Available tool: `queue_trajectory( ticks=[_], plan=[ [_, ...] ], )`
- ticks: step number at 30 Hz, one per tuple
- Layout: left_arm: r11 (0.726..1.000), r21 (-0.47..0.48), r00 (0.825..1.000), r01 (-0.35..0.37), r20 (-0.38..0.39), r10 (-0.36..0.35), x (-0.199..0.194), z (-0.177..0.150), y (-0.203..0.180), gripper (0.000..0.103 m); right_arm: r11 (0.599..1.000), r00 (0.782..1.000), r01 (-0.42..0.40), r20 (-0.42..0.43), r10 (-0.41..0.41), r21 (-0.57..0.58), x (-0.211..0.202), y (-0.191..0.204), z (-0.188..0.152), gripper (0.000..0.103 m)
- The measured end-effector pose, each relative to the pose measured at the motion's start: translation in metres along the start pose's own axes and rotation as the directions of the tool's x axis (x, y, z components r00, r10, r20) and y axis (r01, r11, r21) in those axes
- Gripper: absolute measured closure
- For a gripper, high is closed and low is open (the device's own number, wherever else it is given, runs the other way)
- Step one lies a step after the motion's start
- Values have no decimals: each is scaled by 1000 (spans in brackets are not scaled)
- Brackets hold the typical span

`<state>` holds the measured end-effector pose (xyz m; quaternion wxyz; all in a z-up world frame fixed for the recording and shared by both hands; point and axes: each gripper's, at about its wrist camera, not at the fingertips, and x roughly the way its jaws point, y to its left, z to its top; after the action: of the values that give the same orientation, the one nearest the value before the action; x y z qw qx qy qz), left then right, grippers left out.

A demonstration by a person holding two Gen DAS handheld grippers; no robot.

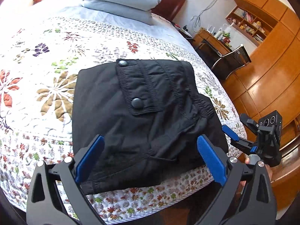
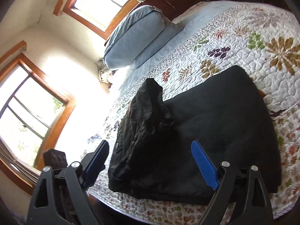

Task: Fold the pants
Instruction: 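Fold the waistband end over onto the pant legs with the left gripper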

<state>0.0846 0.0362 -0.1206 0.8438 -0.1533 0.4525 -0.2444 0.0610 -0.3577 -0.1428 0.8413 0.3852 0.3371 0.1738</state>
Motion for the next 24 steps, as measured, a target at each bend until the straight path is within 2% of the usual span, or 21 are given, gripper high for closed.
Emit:
queue_trajectory(
  ticks=[7, 14, 19, 21, 23, 24],
  plan=[
    [986, -142, 997, -83, -2, 83, -19, -5, 45, 3, 984, 994, -108, 7, 108, 139, 38, -17, 5, 12],
    [959, -260, 994, -110, -22, 108, -28, -13, 77, 3, 986, 996, -83, 4, 84, 142, 73, -6, 9, 9],
    [954, -282, 995, -103, -13, 103, -34, -14, 83, 3, 997, 1000, -22, -16, 23, 77, 92, 4, 9, 9],
    [953, -287, 995, -99, -13, 100, -36, -14, 84, 3, 999, 1000, 7, -25, -6, 46, 98, 6, 9, 11],
    [950, -296, 995, -98, -16, 98, -38, -15, 85, 3, 999, 999, 40, -35, -40, 21, 103, 7, 7, 27],
    [950, -298, 995, -97, -18, 96, -38, -15, 84, 3, 999, 999, 40, -35, -39, 14, 102, 7, 6, 31]
  ],
)
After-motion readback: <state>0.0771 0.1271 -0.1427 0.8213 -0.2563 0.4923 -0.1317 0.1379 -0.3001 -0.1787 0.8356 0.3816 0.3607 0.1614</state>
